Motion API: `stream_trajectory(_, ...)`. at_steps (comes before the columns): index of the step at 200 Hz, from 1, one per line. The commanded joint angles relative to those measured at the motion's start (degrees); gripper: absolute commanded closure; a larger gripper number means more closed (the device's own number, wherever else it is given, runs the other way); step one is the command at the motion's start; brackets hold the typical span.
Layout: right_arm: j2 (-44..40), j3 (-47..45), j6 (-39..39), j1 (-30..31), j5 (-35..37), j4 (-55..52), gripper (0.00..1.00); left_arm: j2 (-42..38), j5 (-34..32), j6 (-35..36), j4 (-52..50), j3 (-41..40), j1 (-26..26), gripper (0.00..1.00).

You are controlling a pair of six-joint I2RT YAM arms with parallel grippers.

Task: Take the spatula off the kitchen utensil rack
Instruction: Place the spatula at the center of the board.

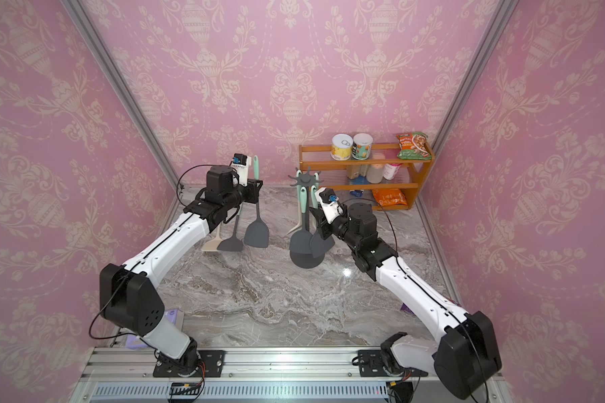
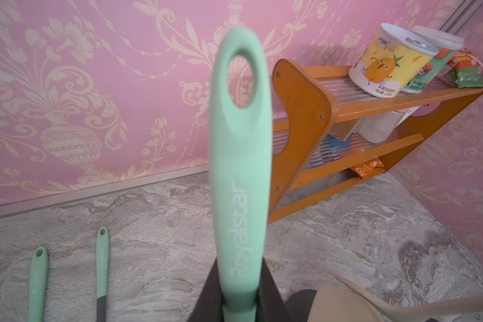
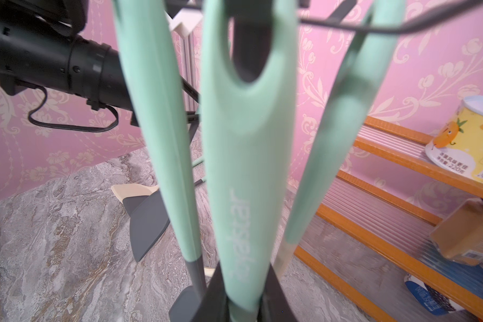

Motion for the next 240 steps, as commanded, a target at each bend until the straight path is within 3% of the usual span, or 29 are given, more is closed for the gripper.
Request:
stream_trajectory(1,-1.4,-1.1,0.8,-0.3,0.7,-1.0,0.88,7.5,1.4,-2.9,-8.2,7.1,1.9,0.9)
stream_trajectory(37,-1.5,-1.6,0.9,-0.3,0.9,-0.6,0.88,21.3,2.8,-2.4,-20.3,22.7,3.0,0.9)
stream_trajectory(77,-1.4,-1.5,1.1,-0.3,1.3,-0.3,0.87,29.1,3.8,-3.5,-25.5,30.5,4.3,0.9)
stream_trajectory(123,-1.3,-1.5,1.3,-0.3,1.2,-0.1,0.87,33.3,5.1,-4.2,-27.4,33.8,6.0,0.9)
stream_trajectory(165,-1.7,-1.9,1.5,-0.3,1.3,-0.2,0.87,40.4,7.9,-2.9,-36.2,44.4,7.9,0.89)
stream_trajectory(240,-2.7,-2.4,1.2,-0.2,1.9,-1.4,0.87,47.5,9.3,-0.5,-40.7,52.9,9.2,0.89)
